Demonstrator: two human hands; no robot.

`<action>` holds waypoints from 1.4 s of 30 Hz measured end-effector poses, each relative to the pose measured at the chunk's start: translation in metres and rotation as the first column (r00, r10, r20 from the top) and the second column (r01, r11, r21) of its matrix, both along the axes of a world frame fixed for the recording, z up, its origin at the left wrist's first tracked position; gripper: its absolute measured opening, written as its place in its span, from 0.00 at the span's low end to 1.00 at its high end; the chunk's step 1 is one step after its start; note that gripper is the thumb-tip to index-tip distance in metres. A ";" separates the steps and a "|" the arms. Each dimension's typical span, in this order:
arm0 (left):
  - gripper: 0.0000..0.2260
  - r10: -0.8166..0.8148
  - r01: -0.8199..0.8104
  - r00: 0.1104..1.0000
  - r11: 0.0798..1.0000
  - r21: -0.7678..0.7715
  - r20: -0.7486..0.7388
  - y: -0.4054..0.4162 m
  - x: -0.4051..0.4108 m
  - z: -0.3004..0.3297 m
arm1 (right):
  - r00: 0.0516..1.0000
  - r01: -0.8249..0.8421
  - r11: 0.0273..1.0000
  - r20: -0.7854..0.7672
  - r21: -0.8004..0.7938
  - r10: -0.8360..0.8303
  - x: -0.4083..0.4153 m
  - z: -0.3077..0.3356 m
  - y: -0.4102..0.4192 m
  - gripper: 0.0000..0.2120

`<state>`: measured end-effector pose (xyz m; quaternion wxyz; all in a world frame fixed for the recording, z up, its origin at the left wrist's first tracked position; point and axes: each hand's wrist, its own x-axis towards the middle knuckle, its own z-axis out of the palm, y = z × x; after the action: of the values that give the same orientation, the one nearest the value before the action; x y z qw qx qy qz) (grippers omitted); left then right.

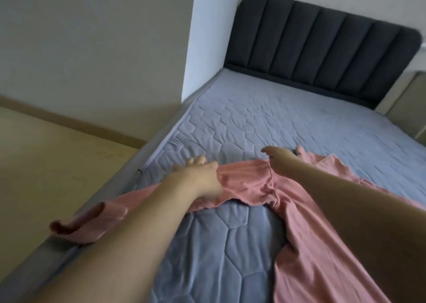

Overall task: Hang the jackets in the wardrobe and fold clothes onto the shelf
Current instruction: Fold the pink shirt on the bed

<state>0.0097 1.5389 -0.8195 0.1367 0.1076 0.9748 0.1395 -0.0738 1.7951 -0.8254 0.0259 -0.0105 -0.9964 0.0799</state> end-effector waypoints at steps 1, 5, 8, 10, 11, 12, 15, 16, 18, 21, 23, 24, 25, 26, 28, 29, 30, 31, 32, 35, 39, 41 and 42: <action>0.29 0.019 -0.016 0.999 0.998 0.056 -0.049 0.013 -0.013 -0.005 | 0.999 0.042 0.999 -0.001 0.000 -0.042 -0.002 0.001 0.017 0.23; 0.24 0.166 -0.161 0.966 0.986 0.041 -0.201 0.048 -0.043 -0.051 | 0.972 -0.042 0.998 0.234 0.046 0.030 -0.025 -0.012 0.053 0.19; 0.19 0.168 -0.178 0.960 0.984 -0.027 -0.224 0.053 -0.055 -0.070 | 0.961 -0.025 0.975 0.273 0.220 -0.036 -0.049 -0.027 0.055 0.17; 0.18 0.126 -0.129 0.971 0.992 0.002 -0.202 0.057 -0.071 -0.061 | 0.955 0.003 0.966 0.285 0.259 -0.079 -0.064 -0.021 0.056 0.13; 0.17 0.167 -0.161 0.948 0.986 0.044 -0.269 0.056 -0.080 -0.053 | 0.963 0.040 0.969 0.248 0.245 -0.102 -0.071 -0.017 0.055 0.11; 0.16 0.234 -0.223 0.898 0.972 0.073 -0.374 0.054 -0.087 -0.044 | 0.977 0.086 0.970 0.171 0.229 -0.127 -0.079 -0.013 0.055 0.12; 0.19 0.156 -0.249 0.765 0.966 -0.063 -0.624 0.042 -0.090 -0.047 | 0.980 0.197 0.941 -0.094 0.276 -0.177 -0.085 -0.017 0.042 0.21; 0.23 0.083 -0.201 0.798 0.971 -0.134 -0.596 0.037 -0.082 -0.060 | 0.972 0.211 0.943 -0.159 0.257 -0.174 -0.079 -0.022 0.033 0.24; 0.29 0.036 -0.179 0.826 0.963 -0.201 -0.562 0.024 -0.052 -0.087 | 0.958 0.196 0.968 -0.240 0.158 -0.154 -0.054 -0.034 0.013 0.28; 0.34 0.117 -0.243 0.842 0.954 -0.177 -0.527 -0.002 -0.004 -0.097 | 0.944 0.107 0.994 -0.316 0.002 -0.101 0.000 -0.057 -0.013 0.29; 0.35 0.091 -0.262 0.850 0.927 -0.267 -0.518 -0.017 0.021 -0.091 | 0.974 0.014 0.999 -0.227 0.031 -0.006 0.038 -0.073 -0.031 0.32; 0.34 0.085 -0.269 0.866 0.910 -0.315 -0.493 -0.024 0.032 -0.089 | 0.984 -0.021 0.999 -0.174 0.048 0.029 0.055 -0.080 -0.039 0.33; 0.34 0.138 -0.293 0.881 0.910 -0.292 -0.453 -0.032 0.044 -0.085 | 0.990 -0.031 0.999 -0.138 0.039 0.036 0.068 -0.084 -0.047 0.34; 0.33 0.231 -0.351 0.886 0.901 -0.256 -0.402 -0.041 0.053 -0.081 | 0.994 -0.015 1.000 -0.110 0.016 0.017 0.078 -0.084 -0.053 0.34; 0.30 0.516 -0.536 0.824 0.844 -0.026 -0.235 -0.068 0.066 -0.067 | 0.998 0.039 0.999 -0.054 -0.031 -0.041 0.092 -0.080 -0.062 0.33; 0.27 0.593 -0.588 0.789 0.805 0.083 -0.164 -0.083 0.067 -0.059 | 0.998 0.057 0.998 -0.033 -0.029 -0.058 0.097 -0.078 -0.064 0.33; 0.24 0.619 -0.607 0.775 0.785 0.122 -0.129 -0.096 0.068 -0.052 | 0.998 0.066 0.998 -0.017 -0.010 -0.066 0.102 -0.076 -0.066 0.33; 0.21 0.617 -0.610 0.779 0.787 0.090 -0.111 -0.106 0.069 -0.046 | 0.997 0.081 0.997 -0.006 0.014 -0.081 0.109 -0.074 -0.067 0.34; 0.19 0.614 -0.614 0.781 0.788 0.043 -0.109 -0.112 0.071 -0.040 | 0.994 0.109 0.994 -0.001 0.026 -0.109 0.115 -0.073 -0.068 0.35; 0.17 0.621 -0.647 0.743 0.762 -0.027 -0.251 -0.126 0.080 -0.031 | 0.980 0.198 0.980 0.005 0.002 -0.198 0.132 -0.065 -0.072 0.37; 0.16 0.468 -0.648 0.583 0.761 -0.033 -0.664 -0.136 0.072 -0.021 | 0.996 0.090 0.986 0.025 -0.143 -0.087 0.145 -0.047 -0.056 0.33; 0.22 0.337 -0.536 0.678 0.835 -0.126 -0.653 -0.090 0.077 -0.016 | 0.995 0.099 0.974 0.026 -0.203 -0.095 0.160 -0.038 -0.030 0.28; 0.23 0.294 -0.436 0.734 0.895 -0.093 -0.613 -0.054 0.084 -0.018 | 0.990 0.141 0.970 0.037 -0.200 -0.136 0.170 -0.037 -0.013 0.26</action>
<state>0.0937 1.4845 -0.8377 -0.1879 -0.0660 0.9799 0.0100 0.0959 1.7817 -0.8625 0.0187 -0.0835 -0.9802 0.1783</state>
